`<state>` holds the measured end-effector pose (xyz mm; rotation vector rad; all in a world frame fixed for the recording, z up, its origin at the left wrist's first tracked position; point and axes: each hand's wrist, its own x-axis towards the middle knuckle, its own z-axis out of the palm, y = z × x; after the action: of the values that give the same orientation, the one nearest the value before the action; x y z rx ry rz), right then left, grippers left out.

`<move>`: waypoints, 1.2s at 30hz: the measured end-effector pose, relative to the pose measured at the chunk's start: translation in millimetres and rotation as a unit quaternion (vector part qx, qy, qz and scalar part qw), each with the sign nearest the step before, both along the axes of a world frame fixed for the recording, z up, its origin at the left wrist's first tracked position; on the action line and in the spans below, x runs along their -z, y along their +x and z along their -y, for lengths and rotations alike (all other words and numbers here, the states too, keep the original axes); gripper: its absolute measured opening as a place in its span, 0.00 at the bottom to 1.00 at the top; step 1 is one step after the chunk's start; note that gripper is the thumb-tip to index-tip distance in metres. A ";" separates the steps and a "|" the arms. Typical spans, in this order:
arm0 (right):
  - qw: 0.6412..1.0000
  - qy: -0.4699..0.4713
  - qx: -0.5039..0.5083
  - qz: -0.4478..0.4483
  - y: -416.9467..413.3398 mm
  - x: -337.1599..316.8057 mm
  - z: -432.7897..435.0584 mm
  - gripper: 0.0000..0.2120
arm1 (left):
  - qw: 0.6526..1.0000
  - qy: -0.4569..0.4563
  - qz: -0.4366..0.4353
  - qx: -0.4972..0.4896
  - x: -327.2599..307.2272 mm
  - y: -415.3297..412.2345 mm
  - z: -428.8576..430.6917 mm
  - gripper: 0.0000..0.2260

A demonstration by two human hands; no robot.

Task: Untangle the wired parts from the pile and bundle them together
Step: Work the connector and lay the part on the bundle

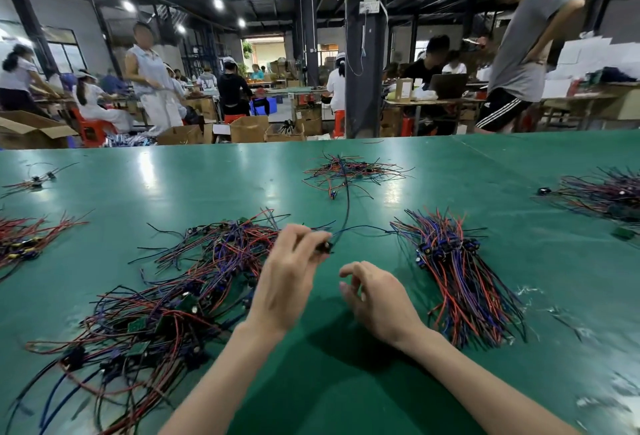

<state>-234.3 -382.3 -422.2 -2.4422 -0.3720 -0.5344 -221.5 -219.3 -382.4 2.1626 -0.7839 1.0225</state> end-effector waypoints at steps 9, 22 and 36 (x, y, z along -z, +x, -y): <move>0.818 0.521 -0.134 -0.203 -11.3 -15.6 -9.3 0.07 | 0.997 0.030 -0.061 0.031 16.8 -10.8 5.7 0.22; 0.841 0.509 -0.079 -0.166 -6.4 -12.5 -2.1 0.08 | 0.989 0.039 -0.144 0.015 28.1 -3.7 7.8 0.04; 0.809 0.547 -0.098 -0.189 -5.0 -14.4 4.1 0.05 | 0.936 -0.101 -0.322 0.099 7.1 -9.1 5.3 0.09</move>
<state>-239.3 -386.3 -407.7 -1.2990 -0.0780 -0.0774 -230.6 -224.6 -389.5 2.0029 -0.5321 0.2360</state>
